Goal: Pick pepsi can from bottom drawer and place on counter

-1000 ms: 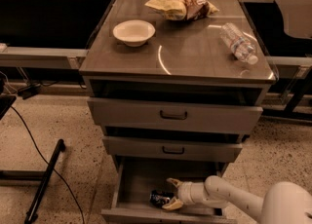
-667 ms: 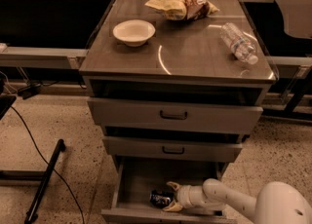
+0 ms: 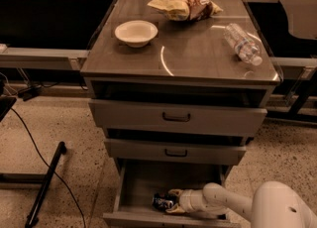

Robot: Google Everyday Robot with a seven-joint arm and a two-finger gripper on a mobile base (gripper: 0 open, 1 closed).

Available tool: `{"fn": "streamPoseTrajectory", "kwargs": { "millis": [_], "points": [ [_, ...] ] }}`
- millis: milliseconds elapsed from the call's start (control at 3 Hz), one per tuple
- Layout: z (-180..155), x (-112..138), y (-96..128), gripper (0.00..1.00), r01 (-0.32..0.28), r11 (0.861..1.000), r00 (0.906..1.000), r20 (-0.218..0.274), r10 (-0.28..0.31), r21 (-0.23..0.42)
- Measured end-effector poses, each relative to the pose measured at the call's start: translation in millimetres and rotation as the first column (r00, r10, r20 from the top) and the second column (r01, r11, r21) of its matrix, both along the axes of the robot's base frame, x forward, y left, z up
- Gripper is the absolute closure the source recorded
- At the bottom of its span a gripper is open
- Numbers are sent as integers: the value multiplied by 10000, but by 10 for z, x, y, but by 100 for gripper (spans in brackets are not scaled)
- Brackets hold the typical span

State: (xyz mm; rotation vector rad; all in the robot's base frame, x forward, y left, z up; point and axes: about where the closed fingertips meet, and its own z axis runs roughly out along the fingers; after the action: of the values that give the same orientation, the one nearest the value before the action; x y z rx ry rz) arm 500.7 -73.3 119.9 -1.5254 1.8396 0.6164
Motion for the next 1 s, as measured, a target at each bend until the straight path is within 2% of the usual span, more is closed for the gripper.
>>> {"fn": "streamPoseTrajectory", "kwargs": {
  "millis": [333,667,1000],
  "points": [
    [-100,14,3,76,-112,9998,9999,-51,111,-192],
    [-74,20,-21,98,-126,9999,9999,-22,126,107],
    [512,267,-144,100,35,9881,9944,1042,-197,1538]
  ]
}}
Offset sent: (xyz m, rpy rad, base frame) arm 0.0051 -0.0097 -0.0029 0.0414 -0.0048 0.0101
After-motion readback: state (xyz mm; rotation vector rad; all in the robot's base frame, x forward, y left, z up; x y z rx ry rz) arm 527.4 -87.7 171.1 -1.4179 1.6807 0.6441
